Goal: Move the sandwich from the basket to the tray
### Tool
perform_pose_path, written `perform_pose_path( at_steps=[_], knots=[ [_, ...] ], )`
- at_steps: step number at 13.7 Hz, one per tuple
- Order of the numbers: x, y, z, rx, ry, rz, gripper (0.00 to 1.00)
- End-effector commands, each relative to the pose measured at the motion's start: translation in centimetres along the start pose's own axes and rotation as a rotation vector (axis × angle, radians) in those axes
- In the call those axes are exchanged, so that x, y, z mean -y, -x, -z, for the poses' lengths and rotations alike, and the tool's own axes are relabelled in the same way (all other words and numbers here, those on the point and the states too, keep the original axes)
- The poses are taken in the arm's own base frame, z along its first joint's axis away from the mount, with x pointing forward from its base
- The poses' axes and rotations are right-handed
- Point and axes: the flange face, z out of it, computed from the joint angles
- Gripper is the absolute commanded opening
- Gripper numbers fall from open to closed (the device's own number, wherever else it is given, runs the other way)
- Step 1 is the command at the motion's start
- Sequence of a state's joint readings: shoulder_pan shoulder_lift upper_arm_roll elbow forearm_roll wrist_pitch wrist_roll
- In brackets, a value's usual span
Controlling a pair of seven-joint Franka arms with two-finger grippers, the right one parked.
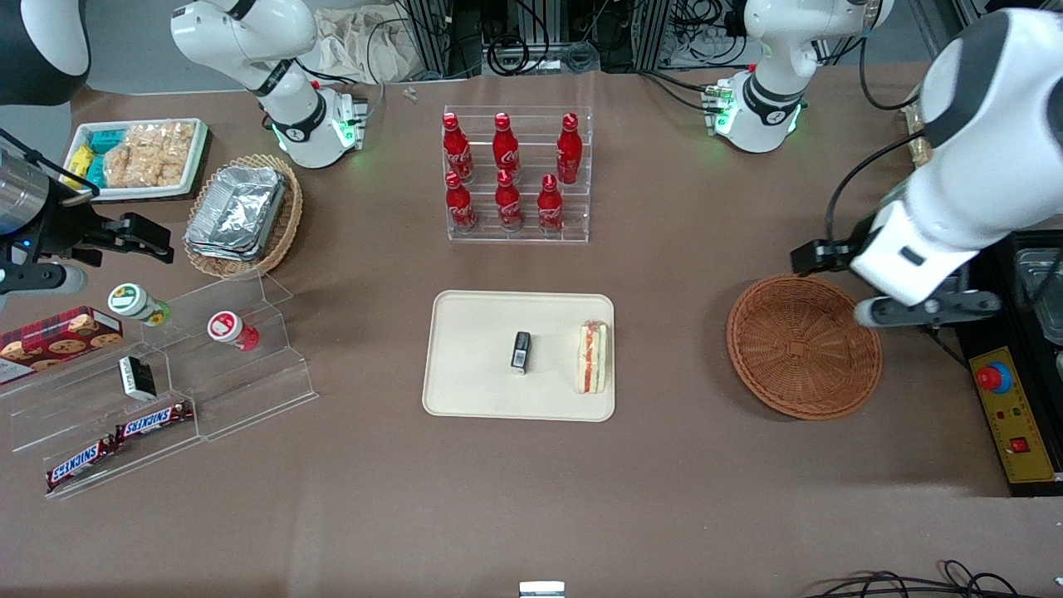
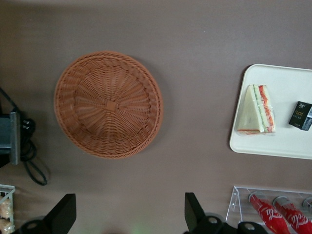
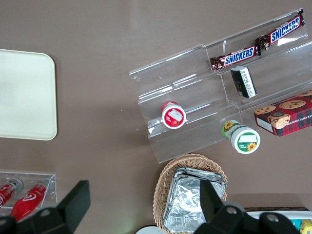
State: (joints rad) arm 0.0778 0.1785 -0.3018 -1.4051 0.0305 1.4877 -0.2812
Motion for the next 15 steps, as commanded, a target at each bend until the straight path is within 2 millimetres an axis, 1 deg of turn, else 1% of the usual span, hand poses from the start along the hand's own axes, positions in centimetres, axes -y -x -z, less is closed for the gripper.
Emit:
perform_pose_path(
  at_steps=[1,3,5,7,9,11,15],
  knots=[
    [2.8,2.8,1.7,-0.005,0.006,0.015,1.00],
    [5.2,4.4,2.7,-0.020,-0.001,0.023,1.00],
    [7.0,5.5,3.3,-0.011,-0.004,0.008,1.00],
    [6.9,5.4,3.1,0.004,-0.007,-0.002,1.00],
    [6.3,5.1,3.0,0.004,-0.007,-0.015,1.00],
    [6.4,4.9,3.7,-0.011,-0.004,-0.024,1.00],
    [6.1,4.7,4.0,-0.018,-0.001,-0.031,1.00]
  ],
)
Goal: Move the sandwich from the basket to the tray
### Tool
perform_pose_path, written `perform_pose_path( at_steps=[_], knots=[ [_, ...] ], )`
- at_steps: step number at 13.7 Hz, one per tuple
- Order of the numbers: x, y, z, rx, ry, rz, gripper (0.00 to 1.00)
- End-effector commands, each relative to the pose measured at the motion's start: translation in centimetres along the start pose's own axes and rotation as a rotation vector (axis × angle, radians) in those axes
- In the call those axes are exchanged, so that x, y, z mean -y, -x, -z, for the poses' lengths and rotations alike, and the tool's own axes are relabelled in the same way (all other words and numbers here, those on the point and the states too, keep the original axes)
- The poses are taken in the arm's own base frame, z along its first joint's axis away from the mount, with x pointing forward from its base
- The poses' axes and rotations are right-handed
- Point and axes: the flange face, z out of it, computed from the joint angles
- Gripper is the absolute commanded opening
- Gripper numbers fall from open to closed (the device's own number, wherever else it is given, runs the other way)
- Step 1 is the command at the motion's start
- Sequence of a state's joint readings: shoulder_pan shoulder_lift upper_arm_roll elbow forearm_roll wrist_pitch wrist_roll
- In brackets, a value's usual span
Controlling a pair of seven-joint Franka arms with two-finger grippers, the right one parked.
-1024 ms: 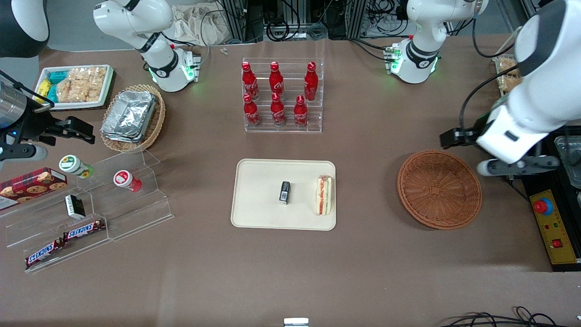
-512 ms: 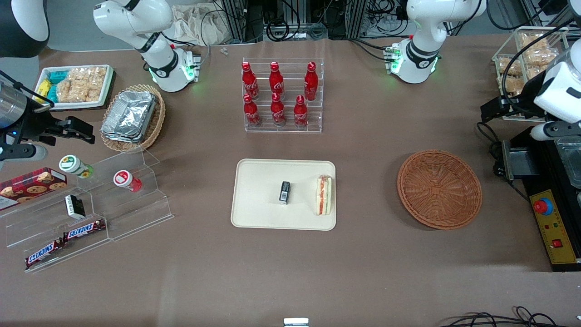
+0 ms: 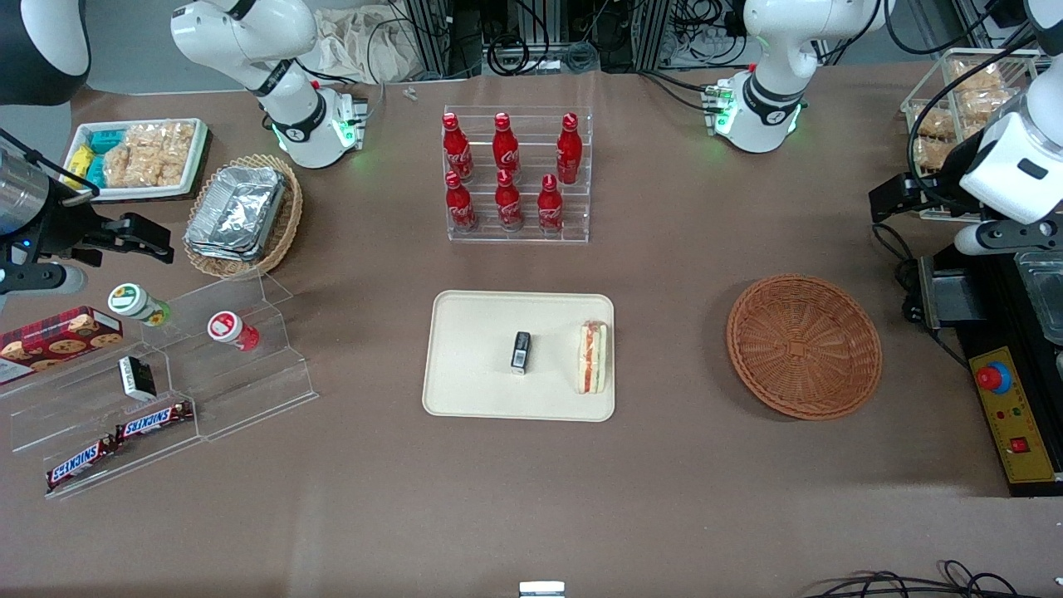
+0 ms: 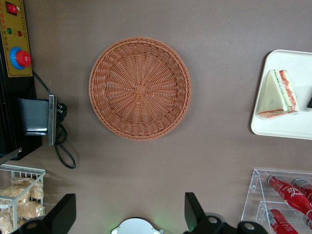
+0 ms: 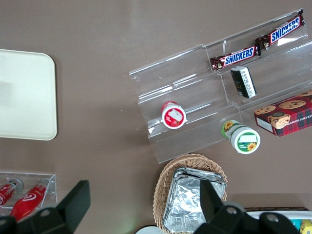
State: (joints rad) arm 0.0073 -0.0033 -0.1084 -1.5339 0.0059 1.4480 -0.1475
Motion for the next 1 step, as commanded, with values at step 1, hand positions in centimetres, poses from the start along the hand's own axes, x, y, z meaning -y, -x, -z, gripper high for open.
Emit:
perform_pose_path(
  at_steps=[1],
  knots=[
    [0.02,-0.09,0.98,-0.013,0.016,-0.016,1.00]
  ],
)
